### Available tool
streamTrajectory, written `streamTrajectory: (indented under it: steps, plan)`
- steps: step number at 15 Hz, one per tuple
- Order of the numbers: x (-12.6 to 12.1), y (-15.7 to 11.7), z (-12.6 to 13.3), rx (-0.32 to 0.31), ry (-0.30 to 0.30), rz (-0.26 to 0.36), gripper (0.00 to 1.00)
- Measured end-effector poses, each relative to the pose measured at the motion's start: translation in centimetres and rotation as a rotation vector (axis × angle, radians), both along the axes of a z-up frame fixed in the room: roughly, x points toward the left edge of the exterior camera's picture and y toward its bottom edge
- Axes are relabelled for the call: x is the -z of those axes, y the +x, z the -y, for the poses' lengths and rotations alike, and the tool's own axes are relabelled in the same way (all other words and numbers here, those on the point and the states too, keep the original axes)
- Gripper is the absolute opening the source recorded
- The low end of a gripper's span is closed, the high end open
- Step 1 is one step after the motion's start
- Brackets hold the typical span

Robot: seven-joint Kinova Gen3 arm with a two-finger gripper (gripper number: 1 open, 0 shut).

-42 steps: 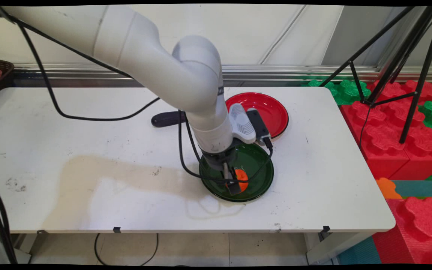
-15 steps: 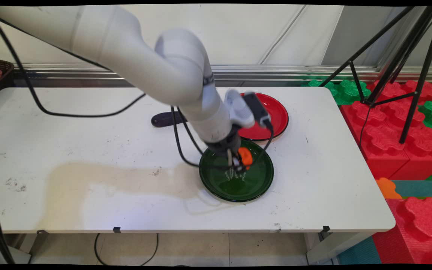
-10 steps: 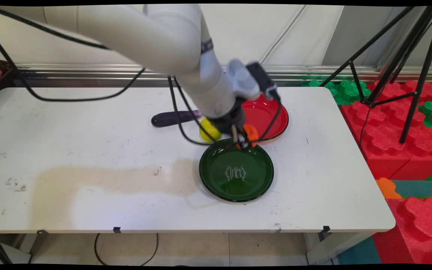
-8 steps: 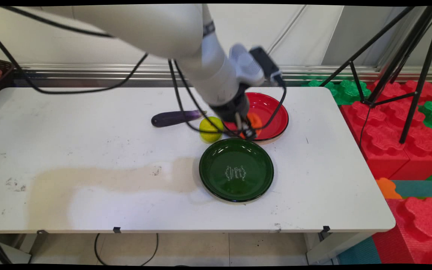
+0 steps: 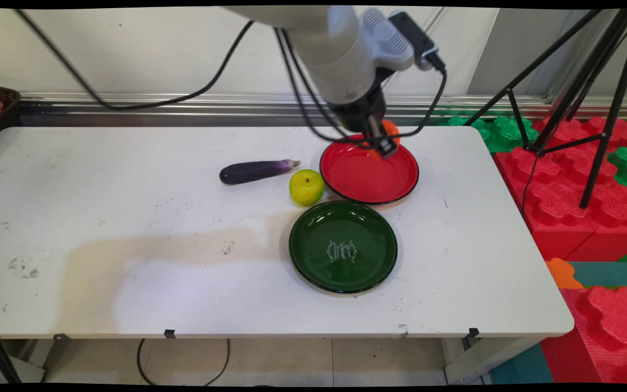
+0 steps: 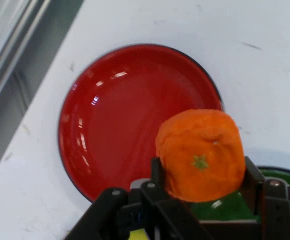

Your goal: Place the picked object on the red plate

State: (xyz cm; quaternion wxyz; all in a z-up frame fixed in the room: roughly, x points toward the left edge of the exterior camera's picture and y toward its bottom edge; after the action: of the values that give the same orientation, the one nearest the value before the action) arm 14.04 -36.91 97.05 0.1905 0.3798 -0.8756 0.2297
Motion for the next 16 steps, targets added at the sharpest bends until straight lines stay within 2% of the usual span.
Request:
streamTrajectory:
  steps: [7, 12, 16]
  plan:
    - [1.3, -0.9, 4.9, -0.094, -0.013, 0.004, 0.0]
    - [3.7, -1.3, 8.7, -0.138, -0.002, 0.024, 0.0]
    - [6.2, -1.5, 11.4, -0.148, 0.022, 0.038, 0.0]
